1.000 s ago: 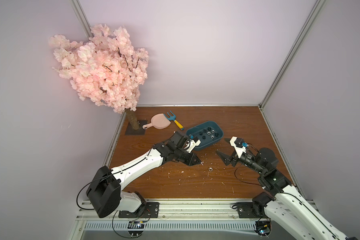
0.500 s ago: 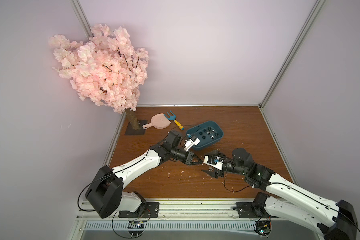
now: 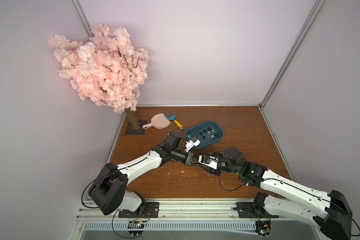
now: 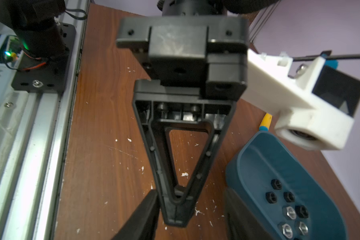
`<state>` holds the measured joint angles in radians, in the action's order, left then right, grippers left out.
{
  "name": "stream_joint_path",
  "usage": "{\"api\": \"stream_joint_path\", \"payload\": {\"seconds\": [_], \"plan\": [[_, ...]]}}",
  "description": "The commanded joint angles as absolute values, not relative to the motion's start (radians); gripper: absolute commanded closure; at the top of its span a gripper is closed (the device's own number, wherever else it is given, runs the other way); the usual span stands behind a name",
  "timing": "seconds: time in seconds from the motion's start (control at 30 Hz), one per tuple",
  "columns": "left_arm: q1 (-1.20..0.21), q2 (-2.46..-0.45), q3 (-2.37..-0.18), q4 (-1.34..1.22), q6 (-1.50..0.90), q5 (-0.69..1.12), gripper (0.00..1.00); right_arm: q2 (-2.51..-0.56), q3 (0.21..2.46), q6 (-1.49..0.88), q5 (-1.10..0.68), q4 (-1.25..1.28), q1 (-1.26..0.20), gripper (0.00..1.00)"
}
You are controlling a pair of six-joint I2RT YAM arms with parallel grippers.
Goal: Put the nuts on the desktop into the storage box
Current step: Pick up the nut from the center of the board, then place the nut in the storage box.
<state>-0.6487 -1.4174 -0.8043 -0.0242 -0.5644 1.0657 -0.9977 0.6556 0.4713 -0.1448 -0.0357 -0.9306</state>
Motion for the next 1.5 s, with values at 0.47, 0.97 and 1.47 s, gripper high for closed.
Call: {"api": "stream_joint_path", "payload": {"seconds": [0.47, 0.97, 1.47], "plan": [[-0.641, -1.428, -0.802, -0.048, -0.567, 1.109, 0.83, -1.02, 0.738, 0.465, 0.021, -0.07, -0.974, 0.9], [-0.536, -1.377, -0.772, -0.165, -0.653, 1.091, 0.14, -1.08, 0.805, 0.26, 0.092, -0.13, -0.942, 0.96], [-0.469, -1.293, -0.669, -0.344, -0.767, 1.082, 0.09, -1.189, 0.855, 0.2, 0.119, -0.144, -0.882, 0.97]]}}
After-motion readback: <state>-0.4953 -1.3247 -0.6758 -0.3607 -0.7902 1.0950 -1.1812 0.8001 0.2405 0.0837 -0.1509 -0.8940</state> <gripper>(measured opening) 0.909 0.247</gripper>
